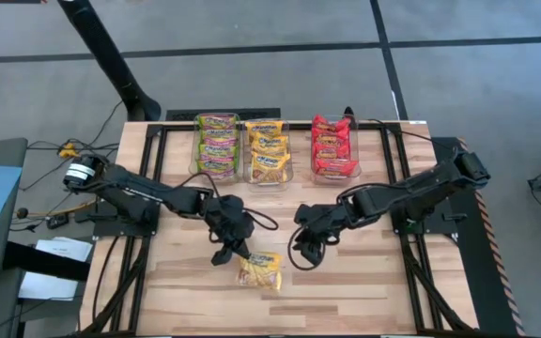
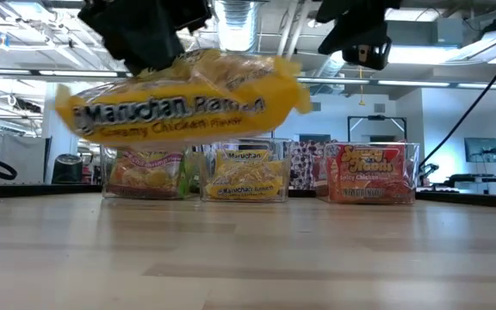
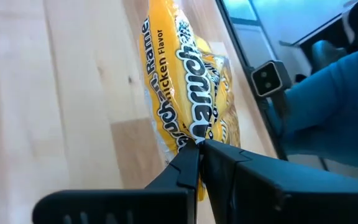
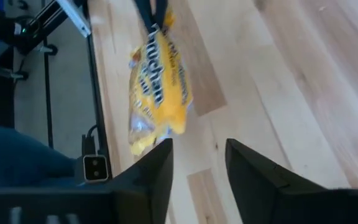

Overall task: Sort Maruchan noodles
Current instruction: Put the yellow noodle pack into the middle transparent bin

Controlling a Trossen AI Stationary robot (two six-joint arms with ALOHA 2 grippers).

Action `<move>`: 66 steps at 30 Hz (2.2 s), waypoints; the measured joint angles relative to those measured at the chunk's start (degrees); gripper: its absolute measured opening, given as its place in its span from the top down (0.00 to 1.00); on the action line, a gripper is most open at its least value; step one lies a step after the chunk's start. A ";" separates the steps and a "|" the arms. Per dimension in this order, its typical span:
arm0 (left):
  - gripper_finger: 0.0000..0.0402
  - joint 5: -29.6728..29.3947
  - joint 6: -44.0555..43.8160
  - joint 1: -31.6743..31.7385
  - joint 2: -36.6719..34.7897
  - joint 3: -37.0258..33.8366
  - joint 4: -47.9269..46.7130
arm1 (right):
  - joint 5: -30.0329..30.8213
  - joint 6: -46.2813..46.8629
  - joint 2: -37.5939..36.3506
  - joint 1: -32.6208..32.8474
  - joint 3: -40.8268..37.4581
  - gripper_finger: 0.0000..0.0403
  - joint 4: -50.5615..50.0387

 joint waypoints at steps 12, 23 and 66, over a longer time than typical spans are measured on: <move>1.00 -7.30 8.21 1.38 -0.02 7.77 -6.64 | -6.23 -2.16 0.00 -4.52 0.00 0.40 1.84; 1.00 -10.37 11.40 3.46 -0.02 10.19 -6.38 | -10.47 -2.48 0.01 -6.76 0.00 0.40 1.84; 0.70 -15.90 10.50 17.06 -0.07 18.77 -12.74 | -11.54 -3.98 0.08 -18.46 -0.02 0.97 -2.03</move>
